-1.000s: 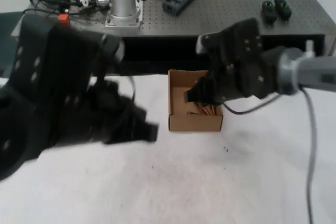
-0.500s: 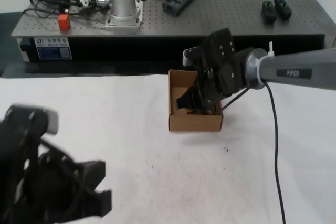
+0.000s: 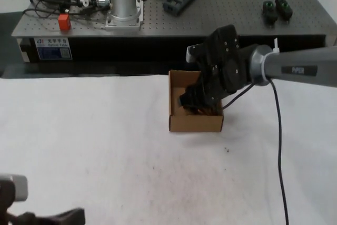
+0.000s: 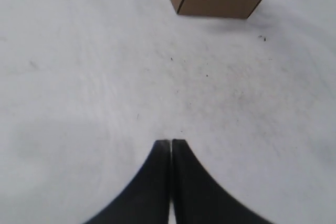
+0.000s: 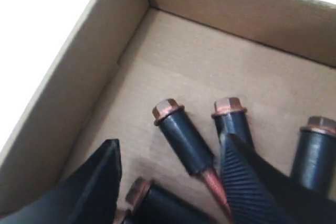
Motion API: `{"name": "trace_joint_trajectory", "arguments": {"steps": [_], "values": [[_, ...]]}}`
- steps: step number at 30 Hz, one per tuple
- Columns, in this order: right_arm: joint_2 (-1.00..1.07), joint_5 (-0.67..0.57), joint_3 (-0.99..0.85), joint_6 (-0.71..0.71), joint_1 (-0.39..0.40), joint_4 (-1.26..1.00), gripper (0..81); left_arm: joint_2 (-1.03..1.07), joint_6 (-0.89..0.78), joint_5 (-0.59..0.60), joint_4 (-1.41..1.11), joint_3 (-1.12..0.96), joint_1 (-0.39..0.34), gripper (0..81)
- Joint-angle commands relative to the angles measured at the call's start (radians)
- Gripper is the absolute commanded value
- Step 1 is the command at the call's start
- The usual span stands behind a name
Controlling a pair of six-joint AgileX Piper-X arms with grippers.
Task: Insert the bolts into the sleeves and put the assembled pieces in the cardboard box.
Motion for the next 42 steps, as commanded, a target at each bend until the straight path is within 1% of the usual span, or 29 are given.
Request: {"name": "trace_joint_trajectory", "arguments": {"steps": [1,5,9,12,15,20,24,27,32,34,35,37,38,40,42], "values": [[-0.123,-0.035,0.015,0.003,-0.023,0.035,37.9,-0.033,-0.009,-0.028,0.045,0.000,0.000,1.1],[-0.325,-0.048,0.157,-0.008,-0.033,-0.009,35.4,-0.068,-0.006,-0.028,0.092,0.004,0.000,1.1],[-0.587,-0.048,0.399,-0.004,-0.035,-0.095,35.4,-0.103,-0.003,-0.028,0.116,0.004,0.000,1.1],[-0.799,-0.048,0.607,0.032,-0.032,-0.143,35.4,-0.130,-0.004,-0.028,0.116,0.008,0.000,1.1],[-0.995,-0.048,0.772,0.042,-0.017,-0.142,35.4,-0.146,-0.004,-0.027,0.116,0.024,0.000,1.1],[-1.278,-0.046,0.972,0.050,-0.017,-0.085,35.4,-0.146,-0.004,-0.026,0.116,0.028,0.000,1.1],[-1.454,-0.046,1.061,0.066,-0.017,0.025,35.4,-0.146,-0.004,-0.029,0.119,0.027,0.000,1.1],[-1.543,-0.046,1.109,0.093,-0.017,0.135,35.4,-0.146,-0.004,-0.029,0.117,0.027,0.000,1.1],[-1.666,-0.046,1.126,0.102,-0.017,0.163,35.4,-0.146,-0.004,-0.029,0.117,0.027,0.000,1.1],[-1.696,-0.058,1.126,0.168,-0.017,0.207,35.4,-0.146,-0.035,-0.029,0.117,0.027,0.000,1.1],[-1.708,-0.094,1.126,0.221,-0.017,0.230,34.6,-0.146,-0.038,-0.029,0.117,0.027,0.000,1.1],[-1.722,-0.186,1.126,0.278,-0.017,0.271,27.2,-0.146,-0.040,-0.021,0.117,0.027,0.000,1.1],[-1.725,-0.240,1.126,0.322,-0.017,0.295,20.4,-0.146,-0.040,-0.016,0.117,0.027,0.000,1.1],[-1.725,-0.296,1.126,0.434,-0.017,0.343,3.0,-0.146,-0.040,-0.016,0.117,0.027,0.000,1.1],[-1.725,-0.299,1.126,0.525,-0.017,0.369,2.5,-0.146,-0.040,0.002,0.117,0.027,0.000,1.1]]}}
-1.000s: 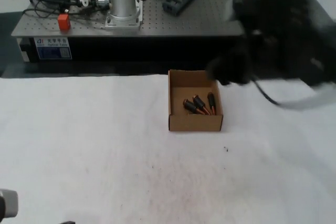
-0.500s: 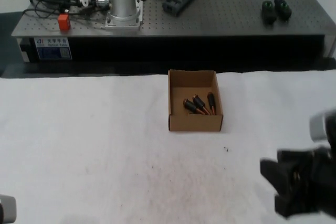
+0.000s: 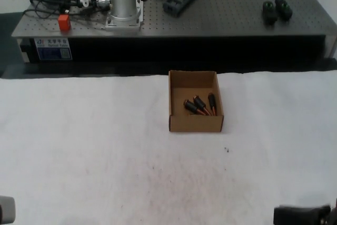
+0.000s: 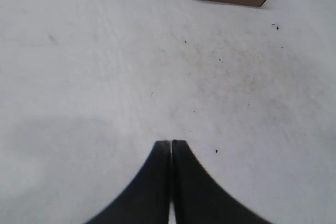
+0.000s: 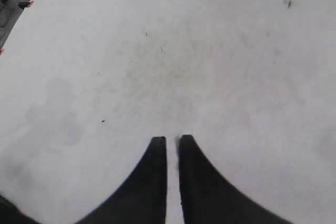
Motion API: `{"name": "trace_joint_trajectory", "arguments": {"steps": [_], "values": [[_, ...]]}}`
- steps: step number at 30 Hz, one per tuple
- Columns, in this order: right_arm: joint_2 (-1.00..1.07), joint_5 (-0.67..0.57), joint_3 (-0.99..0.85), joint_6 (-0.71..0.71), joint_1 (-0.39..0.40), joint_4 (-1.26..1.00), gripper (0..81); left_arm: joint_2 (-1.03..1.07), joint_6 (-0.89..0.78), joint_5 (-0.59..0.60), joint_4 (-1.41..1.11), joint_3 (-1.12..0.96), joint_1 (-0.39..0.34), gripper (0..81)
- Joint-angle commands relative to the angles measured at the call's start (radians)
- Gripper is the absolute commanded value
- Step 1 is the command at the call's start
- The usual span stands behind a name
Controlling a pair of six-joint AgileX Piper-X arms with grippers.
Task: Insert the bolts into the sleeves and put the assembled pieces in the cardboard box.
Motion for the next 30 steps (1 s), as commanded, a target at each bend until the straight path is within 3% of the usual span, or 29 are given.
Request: {"name": "trace_joint_trajectory", "arguments": {"steps": [1,4,9,15,18,30], "values": [[-0.008,-0.059,-0.004,0.187,0.002,0.053,2.4,-0.008,-0.009,0.013,-0.006,-0.003,0.000,1.1],[-0.008,-0.077,-0.004,0.363,0.002,0.061,2.4,-0.008,-0.023,0.022,-0.008,-0.003,0.000,1.1],[-0.008,-0.228,0.015,0.756,0.002,0.064,2.4,-0.008,-0.198,0.034,-0.004,-0.003,0.000,1.1],[-0.008,-0.426,0.064,0.963,0.002,0.044,2.4,-0.008,-0.218,0.035,-0.001,-0.003,0.000,1.1],[-0.008,-0.501,0.080,1.017,0.002,0.019,2.4,-0.008,-0.216,0.034,-0.001,-0.003,0.000,1.1],[-0.008,-0.452,0.080,0.981,0.002,-0.052,2.4,-0.008,-0.216,0.034,-0.001,-0.003,0.000,1.1]]}}
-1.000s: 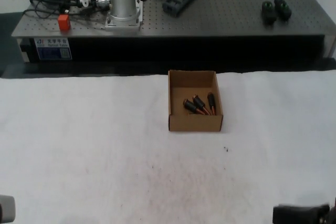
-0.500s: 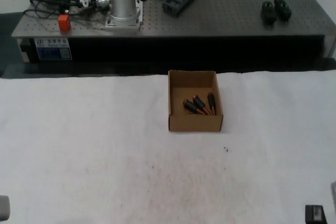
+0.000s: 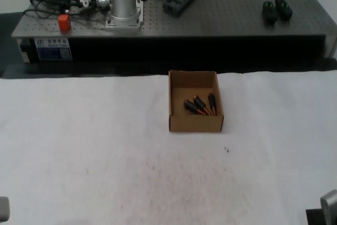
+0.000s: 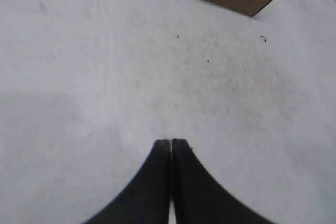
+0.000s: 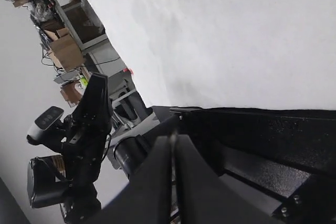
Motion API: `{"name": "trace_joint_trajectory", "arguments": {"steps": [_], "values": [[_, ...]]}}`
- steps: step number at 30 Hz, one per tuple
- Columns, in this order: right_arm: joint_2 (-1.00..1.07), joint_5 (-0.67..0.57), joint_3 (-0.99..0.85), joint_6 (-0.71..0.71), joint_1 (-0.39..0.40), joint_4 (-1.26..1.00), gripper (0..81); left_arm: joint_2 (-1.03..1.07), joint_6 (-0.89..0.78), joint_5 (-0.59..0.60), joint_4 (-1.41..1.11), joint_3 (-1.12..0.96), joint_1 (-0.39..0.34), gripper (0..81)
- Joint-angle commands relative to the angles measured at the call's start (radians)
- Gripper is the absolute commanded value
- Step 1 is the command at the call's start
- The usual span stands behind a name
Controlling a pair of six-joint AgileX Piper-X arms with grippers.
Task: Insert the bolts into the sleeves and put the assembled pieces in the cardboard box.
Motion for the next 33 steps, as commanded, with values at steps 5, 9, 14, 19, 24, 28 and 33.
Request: {"name": "trace_joint_trajectory", "arguments": {"steps": [5,9,14,19,24,28,33], "values": [[-0.008,0.245,0.001,-0.394,0.002,-0.171,2.4,-0.008,-0.021,-0.001,-0.003,-0.003,0.000,1.1],[-0.008,0.455,0.001,-0.868,0.002,-0.189,2.4,-0.008,-0.021,-0.001,-0.003,-0.003,0.000,1.1],[-0.008,0.562,0.001,-1.241,0.002,-0.191,2.4,-0.008,-0.021,-0.001,-0.003,-0.003,0.000,1.1],[-0.008,0.687,0.044,-1.241,0.002,-0.206,2.4,-0.008,-0.021,-0.001,-0.003,-0.003,0.000,1.1],[-0.006,0.704,0.114,-1.195,0.002,-0.232,2.4,-0.008,-0.021,-0.001,-0.003,-0.003,0.048,1.1],[-0.006,0.716,0.150,-1.184,0.002,-0.251,2.4,-0.021,-0.021,-0.001,-0.003,-0.003,0.135,1.1],[-0.006,0.757,0.168,-1.184,0.002,-0.286,2.4,-0.075,-0.021,-0.001,-0.003,-0.003,0.242,1.1]]}}
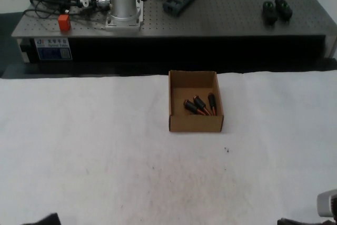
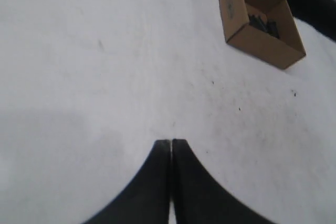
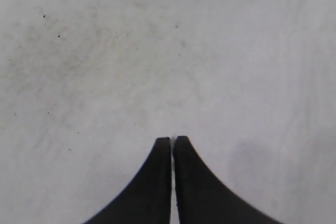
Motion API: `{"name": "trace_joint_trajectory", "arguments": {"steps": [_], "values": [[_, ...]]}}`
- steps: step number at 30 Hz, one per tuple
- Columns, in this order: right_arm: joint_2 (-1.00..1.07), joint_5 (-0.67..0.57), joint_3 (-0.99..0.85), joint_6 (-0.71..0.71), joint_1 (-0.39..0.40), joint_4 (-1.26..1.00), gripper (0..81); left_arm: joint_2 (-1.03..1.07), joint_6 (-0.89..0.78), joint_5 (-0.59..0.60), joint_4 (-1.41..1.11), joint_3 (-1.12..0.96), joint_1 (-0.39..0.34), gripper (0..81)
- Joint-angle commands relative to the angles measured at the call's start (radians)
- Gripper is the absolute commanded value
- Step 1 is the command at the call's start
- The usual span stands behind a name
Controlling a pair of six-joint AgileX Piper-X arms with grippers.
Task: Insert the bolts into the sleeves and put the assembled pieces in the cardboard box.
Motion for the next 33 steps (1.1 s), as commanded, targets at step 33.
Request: {"name": "trace_joint_trajectory", "arguments": {"steps": [33], "values": [[-0.006,0.034,0.024,0.033,0.002,-0.038,2.4,-0.105,0.068,-0.001,-0.028,0.180,0.109,1.1]]}}
